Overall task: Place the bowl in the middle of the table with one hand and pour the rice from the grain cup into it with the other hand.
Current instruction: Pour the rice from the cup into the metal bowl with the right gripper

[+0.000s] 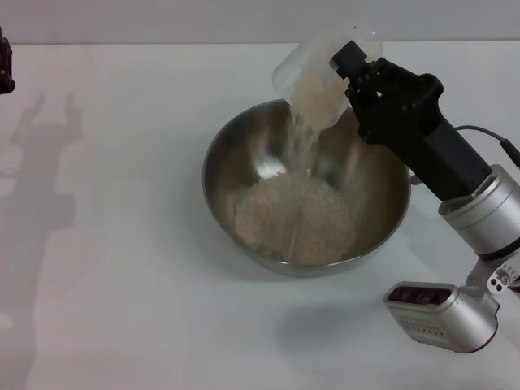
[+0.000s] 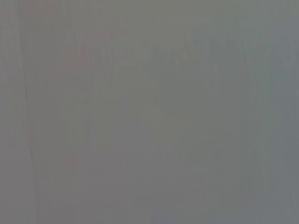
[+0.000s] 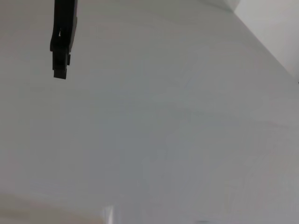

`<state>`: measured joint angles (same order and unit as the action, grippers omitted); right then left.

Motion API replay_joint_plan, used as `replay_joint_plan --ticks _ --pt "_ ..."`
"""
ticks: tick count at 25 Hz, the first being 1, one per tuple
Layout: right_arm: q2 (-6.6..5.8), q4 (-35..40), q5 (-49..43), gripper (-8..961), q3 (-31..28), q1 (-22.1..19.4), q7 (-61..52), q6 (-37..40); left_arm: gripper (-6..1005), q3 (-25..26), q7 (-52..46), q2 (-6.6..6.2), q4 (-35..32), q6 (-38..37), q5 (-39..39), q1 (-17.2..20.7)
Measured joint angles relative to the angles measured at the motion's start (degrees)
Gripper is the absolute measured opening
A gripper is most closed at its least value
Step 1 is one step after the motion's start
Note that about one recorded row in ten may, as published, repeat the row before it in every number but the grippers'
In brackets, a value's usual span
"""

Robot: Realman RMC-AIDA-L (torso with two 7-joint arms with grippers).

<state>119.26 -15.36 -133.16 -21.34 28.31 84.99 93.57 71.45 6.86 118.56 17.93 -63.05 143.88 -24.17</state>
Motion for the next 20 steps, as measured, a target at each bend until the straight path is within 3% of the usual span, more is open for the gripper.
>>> replay_joint_plan --ticks 20 --pt "-0.16 0.69 0.3 4 -2.91 0.23 1.98 0.8 450 0.0 0.0 -0.01 0.57 -0.81 0.0 0.0"
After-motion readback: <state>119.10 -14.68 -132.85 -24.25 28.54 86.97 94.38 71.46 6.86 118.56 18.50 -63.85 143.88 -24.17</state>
